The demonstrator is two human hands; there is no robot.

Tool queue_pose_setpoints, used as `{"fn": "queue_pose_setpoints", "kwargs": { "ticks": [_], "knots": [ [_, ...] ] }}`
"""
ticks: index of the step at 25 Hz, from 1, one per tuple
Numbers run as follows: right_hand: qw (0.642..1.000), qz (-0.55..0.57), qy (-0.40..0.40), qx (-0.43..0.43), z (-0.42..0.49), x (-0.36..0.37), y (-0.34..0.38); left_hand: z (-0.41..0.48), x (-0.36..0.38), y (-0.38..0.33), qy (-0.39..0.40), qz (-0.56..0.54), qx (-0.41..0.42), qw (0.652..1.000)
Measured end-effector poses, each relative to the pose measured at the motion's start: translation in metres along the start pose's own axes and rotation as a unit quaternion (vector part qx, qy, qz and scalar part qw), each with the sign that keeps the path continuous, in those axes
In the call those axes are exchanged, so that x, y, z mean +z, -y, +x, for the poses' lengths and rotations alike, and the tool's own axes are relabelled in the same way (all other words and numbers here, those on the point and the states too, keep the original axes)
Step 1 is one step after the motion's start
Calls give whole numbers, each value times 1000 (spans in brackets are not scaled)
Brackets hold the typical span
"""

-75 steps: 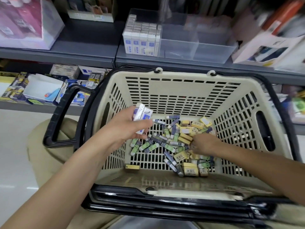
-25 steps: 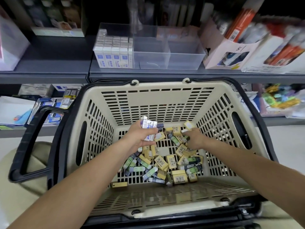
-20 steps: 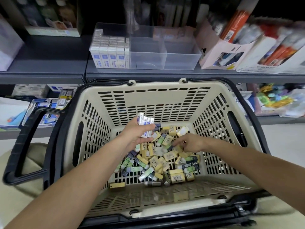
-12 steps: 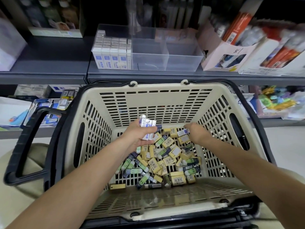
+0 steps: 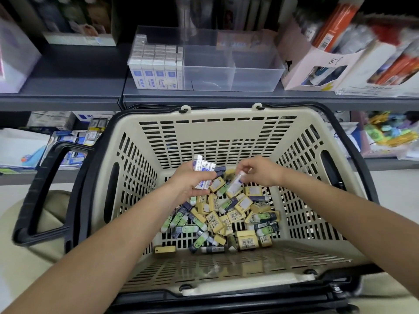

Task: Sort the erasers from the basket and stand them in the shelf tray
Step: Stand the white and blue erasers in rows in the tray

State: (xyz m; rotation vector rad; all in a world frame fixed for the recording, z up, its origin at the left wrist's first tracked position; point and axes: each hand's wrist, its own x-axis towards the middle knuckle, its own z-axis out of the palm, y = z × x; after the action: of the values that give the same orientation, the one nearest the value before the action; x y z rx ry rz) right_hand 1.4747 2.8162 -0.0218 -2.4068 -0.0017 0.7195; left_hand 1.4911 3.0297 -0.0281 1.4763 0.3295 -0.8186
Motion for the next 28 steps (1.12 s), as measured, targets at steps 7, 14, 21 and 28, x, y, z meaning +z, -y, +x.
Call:
{"fn": "queue_pose_setpoints", "kwargs": {
  "ticks": [7, 14, 21, 28],
  "knots": [
    [969, 239, -52, -37, -30, 3, 45, -8, 3, -3, 147, -19, -30, 988],
    [936, 345, -60, -21, -37, 2, 44, -11, 6, -3, 146, -19, -4, 989],
    [899, 437, -20, 12, -34, 6, 39, -20, 13, -4, 152, 19, 16, 988],
    [929, -149, 168, 295, -35, 34, -35, -20, 12, -13, 113, 17, -5, 993]
  ]
}}
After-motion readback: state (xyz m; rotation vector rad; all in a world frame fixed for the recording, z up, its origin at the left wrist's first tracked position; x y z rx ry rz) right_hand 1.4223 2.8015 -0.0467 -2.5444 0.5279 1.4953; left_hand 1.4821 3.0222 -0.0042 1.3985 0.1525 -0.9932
